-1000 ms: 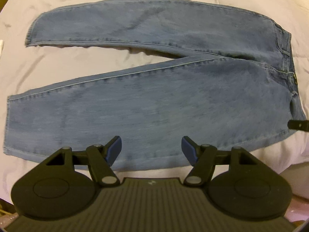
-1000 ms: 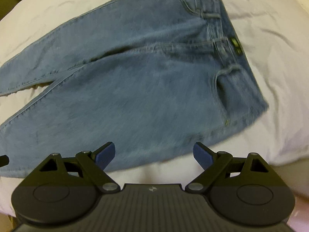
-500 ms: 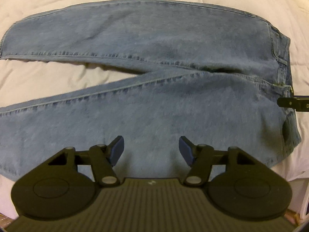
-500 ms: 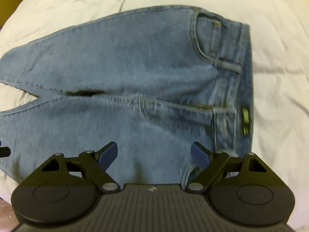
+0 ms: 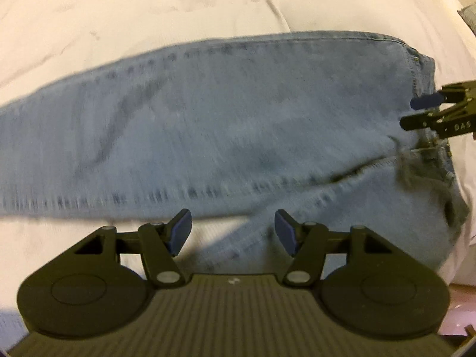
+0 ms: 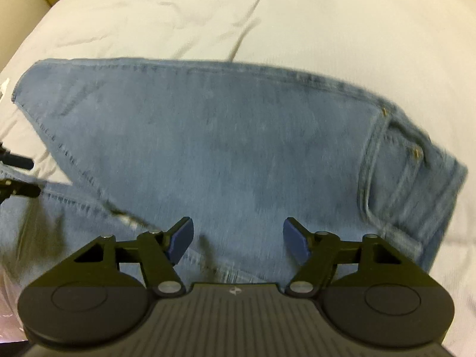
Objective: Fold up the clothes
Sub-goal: 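Move the left gripper to a leg hem while the right gripper moves to the waistband, then close the left gripper on the leg edge while the right gripper grasps the waistband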
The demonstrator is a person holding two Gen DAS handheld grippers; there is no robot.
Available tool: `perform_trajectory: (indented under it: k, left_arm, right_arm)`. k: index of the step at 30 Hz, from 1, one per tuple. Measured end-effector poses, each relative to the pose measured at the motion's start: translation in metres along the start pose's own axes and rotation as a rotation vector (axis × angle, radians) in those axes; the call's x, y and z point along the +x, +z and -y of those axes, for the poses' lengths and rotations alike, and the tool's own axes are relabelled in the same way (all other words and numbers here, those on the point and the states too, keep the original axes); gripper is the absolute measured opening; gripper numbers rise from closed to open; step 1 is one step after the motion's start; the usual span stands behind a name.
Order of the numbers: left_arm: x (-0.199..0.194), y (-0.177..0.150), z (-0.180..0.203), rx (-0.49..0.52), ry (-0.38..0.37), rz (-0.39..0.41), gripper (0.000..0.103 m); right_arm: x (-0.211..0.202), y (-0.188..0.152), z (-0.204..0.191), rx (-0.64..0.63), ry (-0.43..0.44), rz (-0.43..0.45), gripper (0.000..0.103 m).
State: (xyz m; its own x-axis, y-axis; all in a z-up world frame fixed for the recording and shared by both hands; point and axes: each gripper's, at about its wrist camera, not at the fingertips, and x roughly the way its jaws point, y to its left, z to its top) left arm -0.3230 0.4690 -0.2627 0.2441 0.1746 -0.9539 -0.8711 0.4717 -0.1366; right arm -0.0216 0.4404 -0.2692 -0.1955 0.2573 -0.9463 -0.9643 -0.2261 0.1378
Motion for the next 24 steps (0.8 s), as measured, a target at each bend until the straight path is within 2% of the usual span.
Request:
perform_trajectory:
  k: [4, 6, 8, 10, 14, 16, 20, 22, 24]
  left_arm:
    - [0.016, 0.028, -0.014, 0.072, -0.022, 0.010, 0.052]
    - [0.023, 0.044, -0.022, 0.120, -0.049, 0.019, 0.049]
    - [0.030, 0.061, -0.028, 0.179, -0.067, 0.020, 0.045]
    - [0.037, 0.079, -0.032, 0.245, -0.057, 0.030, 0.044]
    - [0.046, 0.113, -0.045, 0.340, -0.053, 0.069, 0.055]
    - [0.052, 0.128, -0.053, 0.370, -0.048, 0.080, 0.055]
    - [0.069, 0.146, -0.068, 0.442, -0.021, 0.051, 0.060]
    - [0.079, 0.150, -0.075, 0.482, -0.013, 0.018, 0.062]
    - [0.088, 0.152, -0.080, 0.532, -0.001, -0.015, 0.069]
  right_arm:
    - [0.009, 0.025, 0.007, -0.006, 0.018, 0.025, 0.064]
    - [0.013, 0.040, 0.010, -0.022, 0.031, 0.039, 0.058]
    - [0.017, 0.056, 0.013, -0.053, 0.047, 0.050, 0.046]
    - [0.019, 0.071, 0.017, -0.090, 0.042, 0.064, 0.045]
    - [0.019, 0.097, 0.032, -0.135, 0.009, 0.092, 0.046]
    - [0.018, 0.107, 0.039, -0.157, 0.002, 0.104, 0.047]
    - [0.022, 0.122, 0.041, -0.279, -0.030, 0.096, 0.049]
    - [0.027, 0.126, 0.042, -0.340, -0.027, 0.055, 0.049]
    - [0.032, 0.129, 0.044, -0.390, -0.013, 0.014, 0.049]
